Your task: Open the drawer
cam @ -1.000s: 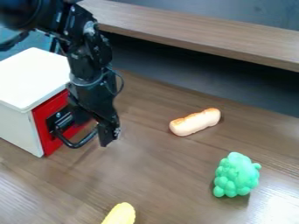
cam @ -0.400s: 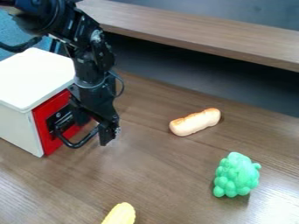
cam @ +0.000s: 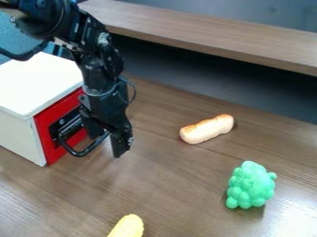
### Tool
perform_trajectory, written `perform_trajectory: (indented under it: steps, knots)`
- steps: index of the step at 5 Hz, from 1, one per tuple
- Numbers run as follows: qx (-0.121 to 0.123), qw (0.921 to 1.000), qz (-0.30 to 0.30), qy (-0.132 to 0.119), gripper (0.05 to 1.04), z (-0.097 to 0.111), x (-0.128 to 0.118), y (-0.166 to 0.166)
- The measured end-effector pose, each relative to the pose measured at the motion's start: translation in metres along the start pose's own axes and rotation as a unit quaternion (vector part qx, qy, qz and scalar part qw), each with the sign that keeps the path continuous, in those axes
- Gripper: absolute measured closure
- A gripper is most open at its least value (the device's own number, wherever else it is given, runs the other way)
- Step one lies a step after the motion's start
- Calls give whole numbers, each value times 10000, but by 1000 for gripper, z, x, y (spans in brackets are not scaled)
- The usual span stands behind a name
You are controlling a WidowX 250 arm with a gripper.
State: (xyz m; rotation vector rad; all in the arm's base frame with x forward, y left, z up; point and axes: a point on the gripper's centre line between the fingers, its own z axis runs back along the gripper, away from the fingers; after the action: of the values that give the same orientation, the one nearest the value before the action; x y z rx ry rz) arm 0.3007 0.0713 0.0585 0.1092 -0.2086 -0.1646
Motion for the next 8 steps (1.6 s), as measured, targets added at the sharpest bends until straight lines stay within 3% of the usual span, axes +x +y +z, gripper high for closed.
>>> perform_trajectory:
  steps: [3, 4, 8]
  knots:
    - [-744, 9972, 32, 108, 84, -26, -4, -12]
    - [-980, 9948, -234, 110, 84, -26, 2, -22]
    - [-1372, 9823, -1250, 268, 84, -19, 9, -76]
